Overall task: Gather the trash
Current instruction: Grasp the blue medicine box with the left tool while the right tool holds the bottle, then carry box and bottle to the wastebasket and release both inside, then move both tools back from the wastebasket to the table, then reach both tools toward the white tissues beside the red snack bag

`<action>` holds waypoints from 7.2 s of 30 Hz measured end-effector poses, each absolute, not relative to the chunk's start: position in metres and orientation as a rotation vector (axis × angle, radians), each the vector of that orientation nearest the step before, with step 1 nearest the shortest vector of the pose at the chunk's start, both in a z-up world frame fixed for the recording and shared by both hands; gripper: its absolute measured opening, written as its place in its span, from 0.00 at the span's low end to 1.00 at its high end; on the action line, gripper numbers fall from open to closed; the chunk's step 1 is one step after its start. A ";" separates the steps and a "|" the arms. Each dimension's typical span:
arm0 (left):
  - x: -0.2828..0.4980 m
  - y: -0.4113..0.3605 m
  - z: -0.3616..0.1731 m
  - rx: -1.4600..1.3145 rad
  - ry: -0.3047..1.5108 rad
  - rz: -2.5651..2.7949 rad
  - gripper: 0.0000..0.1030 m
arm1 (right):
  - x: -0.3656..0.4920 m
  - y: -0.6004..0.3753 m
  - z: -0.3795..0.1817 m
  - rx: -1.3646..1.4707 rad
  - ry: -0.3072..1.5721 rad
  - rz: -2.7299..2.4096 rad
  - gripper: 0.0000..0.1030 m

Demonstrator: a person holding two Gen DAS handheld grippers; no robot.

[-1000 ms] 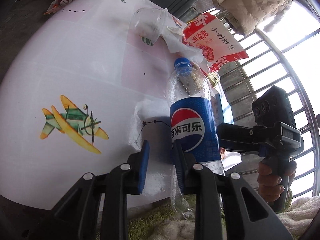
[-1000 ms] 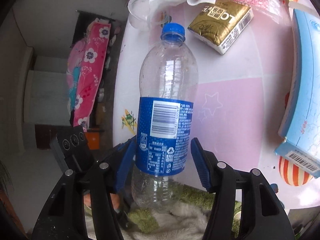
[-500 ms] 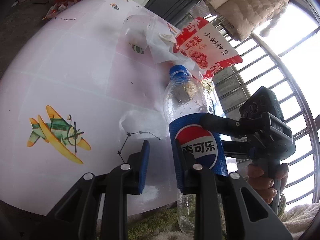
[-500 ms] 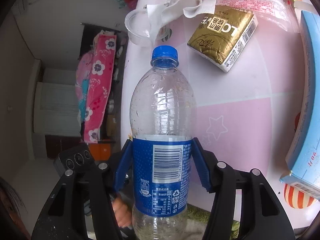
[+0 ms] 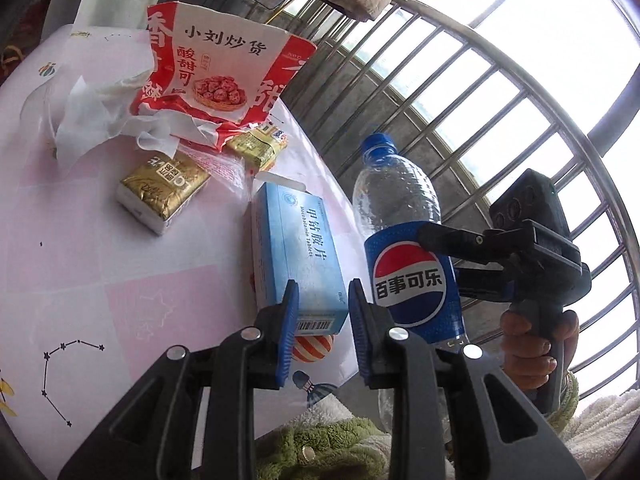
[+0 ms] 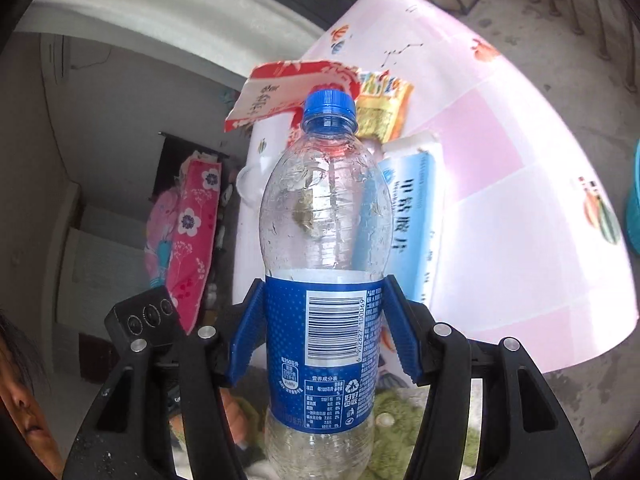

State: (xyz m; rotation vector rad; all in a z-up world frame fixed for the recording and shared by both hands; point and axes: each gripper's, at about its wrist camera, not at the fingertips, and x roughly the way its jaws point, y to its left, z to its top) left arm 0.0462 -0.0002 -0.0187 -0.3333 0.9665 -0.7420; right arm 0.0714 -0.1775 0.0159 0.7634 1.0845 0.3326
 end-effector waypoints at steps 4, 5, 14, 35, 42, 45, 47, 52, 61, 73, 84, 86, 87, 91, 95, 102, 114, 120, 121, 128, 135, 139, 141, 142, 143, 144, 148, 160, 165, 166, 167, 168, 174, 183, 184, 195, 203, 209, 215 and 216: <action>0.071 -0.022 -0.033 -0.283 1.021 -0.672 0.44 | 0.079 -0.203 -0.002 0.682 1.107 0.202 0.54; 0.076 -0.026 -0.036 -0.266 1.024 -0.657 0.49 | 0.083 -0.205 -0.007 0.668 1.115 0.174 0.54; 0.105 -0.078 -0.047 -0.115 1.043 -0.604 0.81 | 0.103 -0.204 -0.023 0.487 1.121 0.078 0.58; 0.098 -0.107 -0.053 0.026 1.043 -0.565 0.71 | 0.055 -0.272 -0.015 0.758 1.010 0.108 0.54; 0.097 -0.166 -0.014 0.007 1.028 -0.803 0.71 | -0.007 -0.378 -0.015 0.919 0.832 -0.257 0.54; 0.111 -0.220 -0.010 0.021 1.070 -0.922 0.71 | -0.027 -0.402 -0.045 1.010 0.823 -0.390 0.54; 0.120 -0.261 -0.016 0.055 1.114 -0.973 0.71 | -0.035 -0.416 -0.069 1.095 0.818 -0.414 0.54; 0.142 -0.376 -0.051 0.186 1.240 -1.040 0.73 | -0.033 -0.457 -0.117 1.269 0.810 -0.464 0.55; 0.170 -0.489 -0.099 0.213 1.246 -0.998 0.83 | -0.026 -0.542 -0.200 1.373 0.856 -0.582 0.74; 0.135 -0.424 -0.057 0.157 1.094 -1.082 0.83 | -0.058 -0.510 -0.183 1.264 0.821 -0.665 0.72; 0.101 -0.299 0.041 0.021 0.759 -0.933 0.84 | -0.022 -0.450 -0.060 0.821 0.701 -0.587 0.72; 0.096 -0.266 0.056 -0.040 0.710 -0.889 0.89 | -0.010 -0.425 -0.030 0.711 0.691 -0.527 0.76; 0.093 -0.249 0.063 -0.069 0.683 -0.866 0.90 | -0.004 -0.413 -0.016 0.662 0.681 -0.501 0.77; 0.083 -0.194 0.081 -0.115 0.610 -0.784 0.93 | 0.009 -0.361 0.034 0.500 0.620 -0.423 0.89; 0.076 -0.149 0.093 -0.126 0.573 -0.724 0.94 | 0.019 -0.313 0.061 0.386 0.595 -0.384 0.92; 0.069 -0.084 0.102 -0.189 0.544 -0.654 0.94 | 0.036 -0.240 0.080 0.202 0.633 -0.375 0.92; 0.073 0.005 0.102 -0.330 0.542 -0.509 0.94 | 0.054 -0.150 0.104 -0.081 0.555 -0.311 0.92; 0.073 0.034 0.099 -0.378 0.525 -0.442 0.94 | 0.059 -0.132 0.105 -0.087 0.541 -0.237 0.92; 0.074 0.037 0.099 -0.381 0.524 -0.431 0.94 | 0.060 -0.132 0.104 -0.077 0.539 -0.220 0.92; 0.081 0.052 0.094 -0.363 0.516 -0.366 0.94 | 0.064 -0.119 0.103 -0.007 0.529 -0.122 0.92; 0.082 0.056 0.091 -0.299 0.473 -0.328 0.94 | 0.074 -0.121 0.094 0.074 0.545 -0.054 0.92; 0.082 0.068 0.083 -0.286 0.487 -0.318 0.94 | 0.080 -0.121 0.089 0.127 0.560 -0.037 0.92; 0.080 0.077 0.077 -0.264 0.491 -0.305 0.94 | 0.080 -0.121 0.084 0.146 0.572 -0.026 0.92; 0.079 0.082 0.073 -0.251 0.493 -0.301 0.94 | 0.081 -0.120 0.081 0.153 0.581 -0.018 0.92; 0.077 0.089 0.068 -0.240 0.495 -0.292 0.94 | 0.082 -0.119 0.077 0.162 0.591 -0.009 0.92; 0.076 0.096 0.063 -0.236 0.495 -0.283 0.94 | 0.083 -0.118 0.073 0.172 0.601 0.005 0.92; 0.081 0.127 0.042 -0.246 0.542 -0.249 0.94 | 0.092 -0.112 0.054 0.211 0.657 0.055 0.92; 0.132 0.156 0.012 -0.248 0.651 -0.202 0.94 | 0.130 -0.094 0.023 0.299 0.777 0.226 0.75; 0.154 0.150 0.007 -0.218 0.678 -0.188 0.90 | 0.136 -0.108 0.027 0.323 0.759 0.218 0.68; 0.158 0.148 0.006 -0.206 0.688 -0.177 0.87 | 0.137 -0.112 0.030 0.324 0.749 0.213 0.67; 0.162 0.146 0.005 -0.195 0.701 -0.165 0.84 | 0.138 -0.115 0.031 0.325 0.743 0.210 0.67; 0.165 0.145 0.003 -0.189 0.713 -0.156 0.82 | 0.141 -0.119 0.031 0.328 0.741 0.209 0.66; 0.166 0.135 -0.006 -0.170 0.727 -0.127 0.71 | 0.149 -0.118 0.020 0.364 0.776 0.272 0.55; 0.151 0.117 -0.005 -0.168 0.708 -0.255 0.55 | 0.164 -0.101 0.001 0.366 0.843 0.365 0.38; 0.149 0.113 -0.006 -0.151 0.708 -0.286 0.55 | 0.165 -0.101 0.001 0.370 0.844 0.367 0.36; 0.157 0.059 -0.031 0.103 0.743 -0.363 0.55 | 0.160 -0.106 -0.009 0.386 0.878 0.373 0.34; 0.177 0.044 -0.048 0.153 0.809 -0.344 0.38 | 0.150 -0.107 -0.032 0.484 0.981 0.408 0.33; 0.175 0.038 -0.060 0.146 0.862 -0.372 0.08 | 0.151 -0.104 -0.051 0.563 1.055 0.431 0.29; 0.166 0.042 -0.066 0.051 0.931 -0.416 0.03 | 0.151 -0.109 -0.063 0.651 1.100 0.477 0.25; 0.162 0.042 -0.065 0.040 0.939 -0.423 0.03 | 0.149 -0.111 -0.064 0.662 1.108 0.486 0.24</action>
